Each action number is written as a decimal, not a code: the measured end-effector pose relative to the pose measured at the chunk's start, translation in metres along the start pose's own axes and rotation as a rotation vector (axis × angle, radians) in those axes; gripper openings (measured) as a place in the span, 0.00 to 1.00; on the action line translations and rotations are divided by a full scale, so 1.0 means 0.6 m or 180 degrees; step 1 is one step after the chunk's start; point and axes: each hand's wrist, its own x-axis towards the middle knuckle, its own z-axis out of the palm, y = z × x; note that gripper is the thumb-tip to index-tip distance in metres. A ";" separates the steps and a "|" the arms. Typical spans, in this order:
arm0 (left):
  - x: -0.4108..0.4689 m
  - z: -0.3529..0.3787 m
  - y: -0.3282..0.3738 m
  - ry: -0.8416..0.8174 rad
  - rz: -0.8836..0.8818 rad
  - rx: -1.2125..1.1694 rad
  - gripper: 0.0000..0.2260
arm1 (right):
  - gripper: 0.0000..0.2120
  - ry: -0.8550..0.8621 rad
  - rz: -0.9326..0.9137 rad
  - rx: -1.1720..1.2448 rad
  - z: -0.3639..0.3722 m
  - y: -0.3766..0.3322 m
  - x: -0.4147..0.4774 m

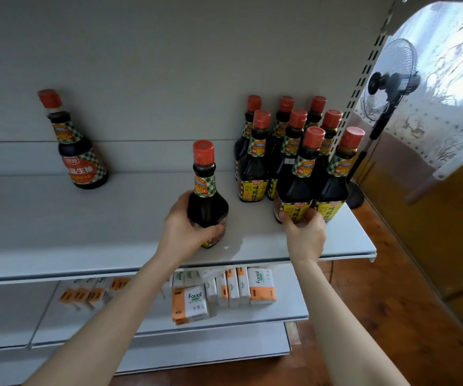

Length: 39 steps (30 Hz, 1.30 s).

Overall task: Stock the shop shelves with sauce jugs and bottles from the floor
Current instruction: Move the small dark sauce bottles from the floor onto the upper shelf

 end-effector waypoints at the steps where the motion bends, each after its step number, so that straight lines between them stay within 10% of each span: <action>1: 0.001 0.000 0.001 0.0008 -0.0011 0.0027 0.32 | 0.24 -0.0048 -0.0094 -0.0035 -0.008 0.007 0.001; 13: 0.028 0.078 0.052 -0.0554 -0.0095 -0.0067 0.34 | 0.36 -0.0496 -0.0628 -0.2021 -0.070 0.077 0.006; 21: 0.068 0.058 0.074 -0.1302 -0.0331 -0.0227 0.29 | 0.36 -0.0497 -0.0635 -0.1995 -0.069 0.083 0.005; 32: 0.058 0.068 0.094 -0.1031 -0.0128 0.0462 0.26 | 0.35 -0.0493 -0.0649 -0.1965 -0.069 0.087 0.006; 39: 0.061 0.072 0.081 -0.0984 -0.0393 -0.0347 0.21 | 0.35 -0.0466 -0.0668 -0.1941 -0.064 0.091 0.008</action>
